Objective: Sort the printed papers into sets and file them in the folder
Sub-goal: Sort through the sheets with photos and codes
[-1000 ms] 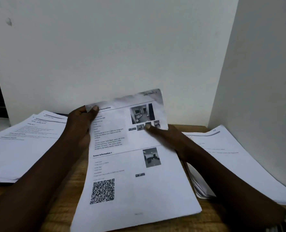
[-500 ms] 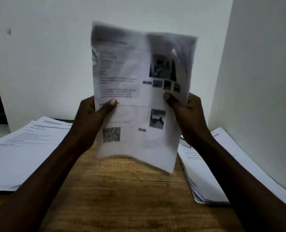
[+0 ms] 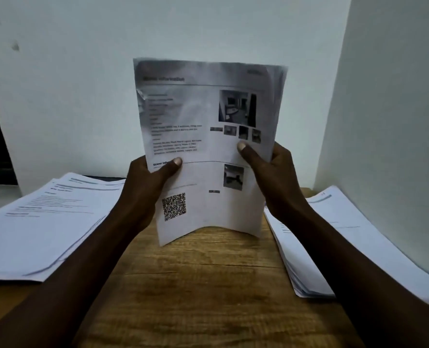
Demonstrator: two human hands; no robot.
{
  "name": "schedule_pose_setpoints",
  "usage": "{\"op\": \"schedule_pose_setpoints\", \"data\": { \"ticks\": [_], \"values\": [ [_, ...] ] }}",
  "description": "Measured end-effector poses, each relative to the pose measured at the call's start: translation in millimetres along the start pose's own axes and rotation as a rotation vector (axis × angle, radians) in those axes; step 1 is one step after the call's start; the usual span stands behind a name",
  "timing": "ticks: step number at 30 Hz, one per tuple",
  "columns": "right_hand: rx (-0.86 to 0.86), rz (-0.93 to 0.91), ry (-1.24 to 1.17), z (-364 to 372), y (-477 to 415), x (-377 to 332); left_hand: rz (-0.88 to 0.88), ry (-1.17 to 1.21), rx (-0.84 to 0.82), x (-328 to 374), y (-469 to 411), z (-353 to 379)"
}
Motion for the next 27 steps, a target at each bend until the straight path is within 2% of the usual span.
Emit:
{"op": "schedule_pose_setpoints", "data": {
  "ticks": [3,8,14,18,20,22,25,27],
  "values": [
    [0.006,-0.064,0.031,1,-2,-7,-0.011,0.047,0.006,-2,-3,1],
    [-0.036,0.025,0.073,1,6,12,-0.100,-0.033,-0.033,-25,0,4],
    [-0.038,0.001,0.060,-1,2,8,-0.080,-0.003,-0.033,-22,-4,-1],
    [-0.062,0.094,0.116,-1,9,21,-0.159,-0.088,-0.069,-37,-3,-1],
    [-0.054,0.093,0.130,-4,6,18,-0.203,-0.045,-0.108,-36,-3,-1],
    [-0.066,0.093,0.123,-9,-2,13,-0.311,0.018,-0.230,-34,-4,0],
    [-0.115,0.293,0.012,-16,-5,23,-0.467,0.012,-0.450,-30,3,0],
    [-0.153,0.488,-0.104,-15,4,33,-0.504,-0.010,-0.476,-27,3,-5]
  ]
}}
Point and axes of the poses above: each hand's wrist, its own y-axis away from the middle knuckle, its own z-axis out of the palm, x = y × z, the point moved 5 cm from there along -y, towards the middle knuckle, and after that the axes turned 11 degrees about -z, right-handed, at the moved point
